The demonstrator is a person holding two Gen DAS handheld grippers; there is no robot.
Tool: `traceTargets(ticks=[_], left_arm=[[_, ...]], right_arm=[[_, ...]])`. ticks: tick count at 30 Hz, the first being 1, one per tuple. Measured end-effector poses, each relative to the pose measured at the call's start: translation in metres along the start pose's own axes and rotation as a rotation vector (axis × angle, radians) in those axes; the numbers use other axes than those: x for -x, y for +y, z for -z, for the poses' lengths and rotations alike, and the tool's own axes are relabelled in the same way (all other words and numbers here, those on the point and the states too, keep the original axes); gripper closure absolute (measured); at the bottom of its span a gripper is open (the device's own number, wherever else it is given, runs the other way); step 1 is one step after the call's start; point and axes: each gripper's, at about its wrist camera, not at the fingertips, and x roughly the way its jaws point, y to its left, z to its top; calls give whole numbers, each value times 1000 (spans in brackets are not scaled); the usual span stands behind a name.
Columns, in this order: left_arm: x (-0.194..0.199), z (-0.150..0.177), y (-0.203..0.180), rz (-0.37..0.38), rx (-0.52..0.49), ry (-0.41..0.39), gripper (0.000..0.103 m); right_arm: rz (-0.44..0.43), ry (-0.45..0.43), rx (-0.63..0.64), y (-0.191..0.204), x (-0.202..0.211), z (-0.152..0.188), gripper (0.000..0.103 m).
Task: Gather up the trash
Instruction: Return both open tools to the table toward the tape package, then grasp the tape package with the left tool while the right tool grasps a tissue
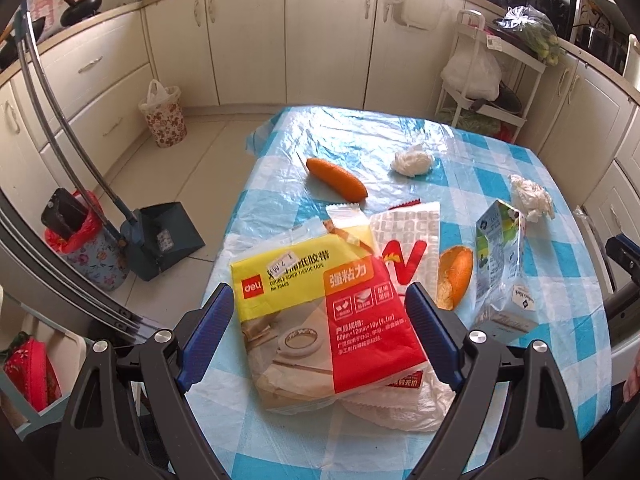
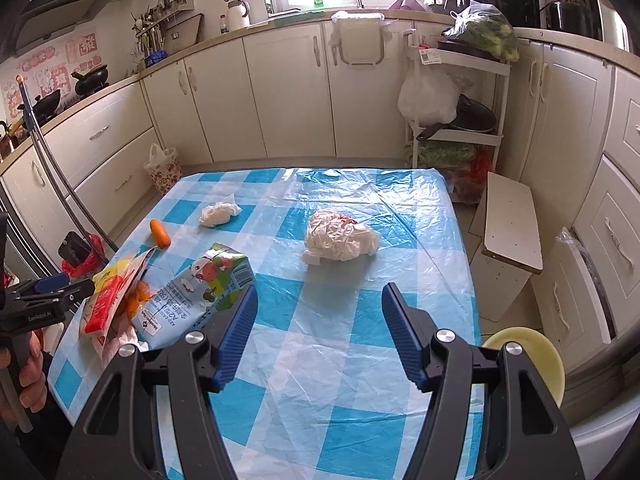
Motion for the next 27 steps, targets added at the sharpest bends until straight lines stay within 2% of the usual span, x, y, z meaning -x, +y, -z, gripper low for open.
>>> traceTargets(ticks=[4, 7, 13, 15, 17, 18, 20, 21, 22, 23, 27], left_arm=[[-6, 4, -6, 32, -51, 42, 19], [-12, 8, -11, 10, -82, 56, 17], [-24, 8, -12, -32, -67, 82, 17], [-28, 9, -7, -15, -35, 98, 23], [-31, 9, -1, 31, 10, 119, 42], [-32, 8, 3, 59, 35, 124, 47], [-31, 9, 5, 89, 50, 119, 63], [-30, 9, 5, 94, 50, 116, 68], [-29, 10, 5, 102, 51, 114, 79], [-28, 10, 6, 113, 52, 116, 81], [-29, 12, 19, 190, 112, 145, 82]], right_arm=[[-13, 10, 11, 5, -2, 1, 40], [-25, 16, 17, 8, -3, 2, 40], [-38, 12, 31, 10, -2, 1, 40], [-49, -4, 28, 10, 1, 1, 40], [-70, -36, 31, 10, 7, -1, 40], [-83, -55, 37, 12, 10, -2, 40], [-115, -90, 61, 18, 17, -4, 40], [-131, -104, 77, 21, 19, -4, 40], [-156, -115, 96, 26, 21, -4, 40], [-183, -120, 107, 30, 22, -5, 40], [-338, -114, 119, 51, 21, -9, 40]])
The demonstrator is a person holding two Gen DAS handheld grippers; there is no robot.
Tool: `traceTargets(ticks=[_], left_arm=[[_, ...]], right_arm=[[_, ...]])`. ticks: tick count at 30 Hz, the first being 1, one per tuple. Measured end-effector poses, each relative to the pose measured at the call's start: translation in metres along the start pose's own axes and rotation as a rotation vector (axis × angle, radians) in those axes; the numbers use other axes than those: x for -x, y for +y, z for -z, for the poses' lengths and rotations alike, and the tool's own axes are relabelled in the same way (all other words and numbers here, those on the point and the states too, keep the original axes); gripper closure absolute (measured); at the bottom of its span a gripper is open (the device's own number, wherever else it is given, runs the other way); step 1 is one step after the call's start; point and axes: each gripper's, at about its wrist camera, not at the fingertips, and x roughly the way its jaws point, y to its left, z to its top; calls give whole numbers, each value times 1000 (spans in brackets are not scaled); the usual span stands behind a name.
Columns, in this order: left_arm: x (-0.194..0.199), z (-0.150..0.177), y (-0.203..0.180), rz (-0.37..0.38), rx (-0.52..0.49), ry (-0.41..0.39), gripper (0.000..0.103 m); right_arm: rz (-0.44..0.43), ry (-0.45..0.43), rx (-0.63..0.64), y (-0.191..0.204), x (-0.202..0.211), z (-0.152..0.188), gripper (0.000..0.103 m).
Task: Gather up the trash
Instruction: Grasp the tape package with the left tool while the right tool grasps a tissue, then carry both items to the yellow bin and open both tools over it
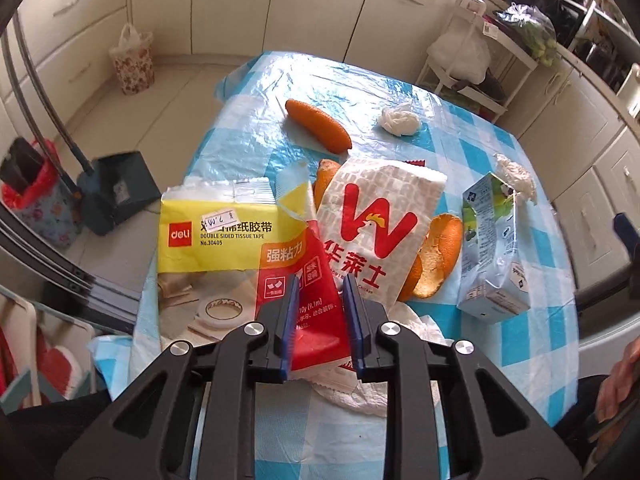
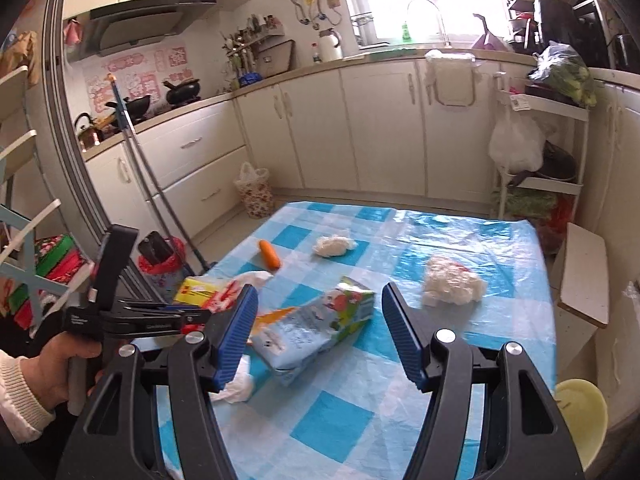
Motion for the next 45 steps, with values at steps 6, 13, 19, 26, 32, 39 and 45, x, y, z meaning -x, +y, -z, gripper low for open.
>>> traceTargets(ticks=[6, 13, 19, 26, 32, 39, 45], left_arm=[[6, 1, 21, 77, 63, -3, 99], [27, -2, 31, 129, 71, -56, 101], [41, -6, 41, 191, 94, -89, 102], [51, -9, 43, 240, 109, -123, 102], [59, -10, 44, 276, 124, -159, 102], [75, -9, 22, 322, 54, -213, 102], [89, -4, -13, 349, -42, -241, 102]], right_arm=[[-134, 128, 28, 45, -58, -11, 40], [-101, 342, -1, 68, -139, -14, 41], [-35, 414, -65, 59, -163, -7, 45], [-83, 434, -114, 58, -177, -9, 95], [-136, 326, -153, 53, -150, -16, 102], [-181, 148, -238, 29, -79, -29, 102], [-166, 27, -280, -1, -18, -32, 102]])
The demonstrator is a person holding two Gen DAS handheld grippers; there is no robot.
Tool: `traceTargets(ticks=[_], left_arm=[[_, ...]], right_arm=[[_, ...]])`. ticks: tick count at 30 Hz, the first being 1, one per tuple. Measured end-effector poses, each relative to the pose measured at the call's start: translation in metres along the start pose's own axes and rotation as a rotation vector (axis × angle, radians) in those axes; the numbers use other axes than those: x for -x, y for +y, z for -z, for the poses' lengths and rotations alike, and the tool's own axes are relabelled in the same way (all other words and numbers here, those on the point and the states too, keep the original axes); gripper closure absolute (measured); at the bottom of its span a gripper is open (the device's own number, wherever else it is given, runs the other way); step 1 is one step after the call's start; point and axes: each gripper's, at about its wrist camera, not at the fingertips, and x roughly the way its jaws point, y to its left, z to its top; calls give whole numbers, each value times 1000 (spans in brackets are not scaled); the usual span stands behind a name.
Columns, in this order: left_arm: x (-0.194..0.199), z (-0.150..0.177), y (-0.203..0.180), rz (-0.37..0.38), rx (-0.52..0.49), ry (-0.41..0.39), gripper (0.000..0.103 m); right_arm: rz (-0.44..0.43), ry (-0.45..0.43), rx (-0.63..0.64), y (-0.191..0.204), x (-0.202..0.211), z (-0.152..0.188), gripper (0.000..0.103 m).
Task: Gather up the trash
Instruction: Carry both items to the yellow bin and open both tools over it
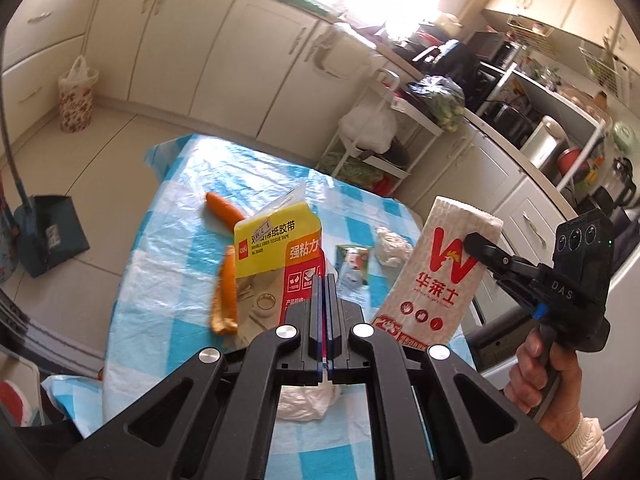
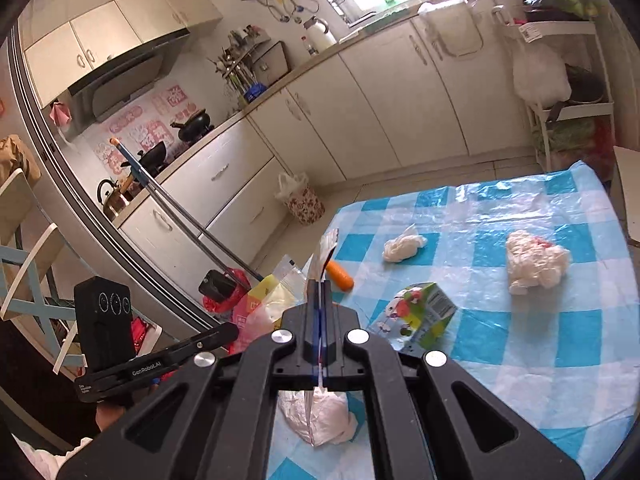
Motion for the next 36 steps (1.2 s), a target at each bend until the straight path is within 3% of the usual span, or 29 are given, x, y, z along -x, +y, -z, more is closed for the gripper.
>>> traceTargets(ticks=[10, 22, 28, 36], left_arm=[[-11, -4, -92, 118, -112, 14, 102], [-74, 3, -185, 223, -169, 94, 102], [-111, 8, -218, 251, -186, 145, 102], [-157, 20, -249, 283, -197, 207, 102]], right_arm=[[165, -125, -17, -54, 82, 1, 102], [438, -269, -114, -141, 163, 3, 102], [618, -186, -172, -200, 168, 6, 102], [783, 49, -263, -291, 139, 20, 102]])
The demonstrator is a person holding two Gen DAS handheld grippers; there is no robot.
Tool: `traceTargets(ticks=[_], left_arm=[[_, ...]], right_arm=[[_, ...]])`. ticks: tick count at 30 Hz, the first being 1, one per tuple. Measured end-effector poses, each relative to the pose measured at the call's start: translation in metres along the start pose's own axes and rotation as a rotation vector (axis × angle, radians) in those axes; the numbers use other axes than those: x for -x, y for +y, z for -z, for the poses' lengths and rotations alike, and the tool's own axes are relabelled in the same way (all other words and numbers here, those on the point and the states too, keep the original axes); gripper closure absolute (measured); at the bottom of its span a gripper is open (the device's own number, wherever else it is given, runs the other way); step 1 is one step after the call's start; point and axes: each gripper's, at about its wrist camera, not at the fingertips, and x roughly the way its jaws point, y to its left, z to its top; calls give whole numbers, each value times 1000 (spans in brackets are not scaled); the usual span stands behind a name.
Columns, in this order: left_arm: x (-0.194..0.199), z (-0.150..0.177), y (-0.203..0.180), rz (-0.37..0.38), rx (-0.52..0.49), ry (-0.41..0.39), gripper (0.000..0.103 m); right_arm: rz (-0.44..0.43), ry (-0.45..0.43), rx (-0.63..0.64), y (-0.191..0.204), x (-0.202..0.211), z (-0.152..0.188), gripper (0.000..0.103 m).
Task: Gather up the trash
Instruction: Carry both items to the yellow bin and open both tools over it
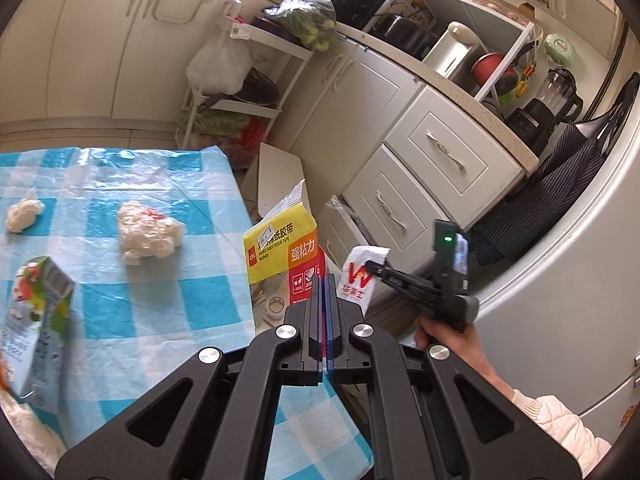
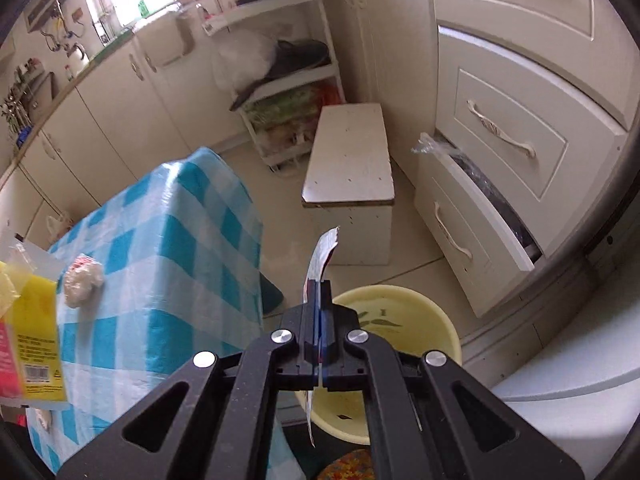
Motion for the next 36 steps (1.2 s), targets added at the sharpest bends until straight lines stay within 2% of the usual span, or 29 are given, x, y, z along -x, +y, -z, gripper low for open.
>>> traceTargets(ticks=[7, 11, 12, 13, 15, 20, 23, 25, 28, 36], left_arm=[[-45, 1, -11, 32, 11, 54, 102], [-70, 4, -20, 47, 13, 85, 102], [-76, 6, -22, 51, 14, 92, 102], [-83, 7, -25, 53, 16, 101, 102], [-94, 9, -29, 58, 20, 117, 102], [-122, 16, -40, 62, 22, 160, 102], [-145, 17, -44, 60, 31, 186, 101], [-166, 19, -46, 54, 50, 211, 102], [-200, 26, -47, 39, 86, 262, 102], [-263, 39, -60, -42, 101, 353, 101]], right_arm=[[56, 196, -29, -27, -61, 14, 102], [60, 285, -60, -36, -75, 22, 102], [58, 296, -72, -38, -76, 23, 98], [50, 302, -89, -42, -76, 23, 82], [53, 281, -127, -48, -70, 21, 57], [43, 211, -230, -65, -54, 14, 56], [27, 106, -277, -71, -36, 5, 53], [24, 14, -295, -73, -18, -2, 46], [43, -87, -281, -71, -2, -9, 44], [72, -165, -234, -70, 7, -20, 44]])
